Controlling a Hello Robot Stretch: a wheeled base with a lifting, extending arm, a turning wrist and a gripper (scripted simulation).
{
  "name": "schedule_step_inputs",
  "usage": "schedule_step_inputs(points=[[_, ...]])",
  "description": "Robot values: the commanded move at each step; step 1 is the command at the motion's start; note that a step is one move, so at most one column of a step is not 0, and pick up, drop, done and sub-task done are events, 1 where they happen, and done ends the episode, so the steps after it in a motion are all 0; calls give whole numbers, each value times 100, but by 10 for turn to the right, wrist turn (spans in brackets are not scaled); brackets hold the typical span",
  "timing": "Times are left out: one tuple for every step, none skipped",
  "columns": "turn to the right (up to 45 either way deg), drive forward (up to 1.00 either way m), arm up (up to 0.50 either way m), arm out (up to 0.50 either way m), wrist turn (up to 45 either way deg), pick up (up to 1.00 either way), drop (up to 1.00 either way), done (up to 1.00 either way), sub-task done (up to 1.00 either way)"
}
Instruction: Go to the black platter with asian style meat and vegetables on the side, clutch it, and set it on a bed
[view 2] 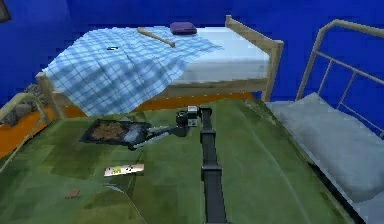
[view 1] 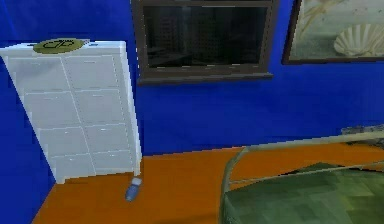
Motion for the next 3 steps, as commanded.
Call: schedule_step_inputs(points=[[0,0,0,0,0,0,100,0,0],[0,0,10,0,0,0,0,0,0],[0,0,0,-8,0,0,0,0,0]])
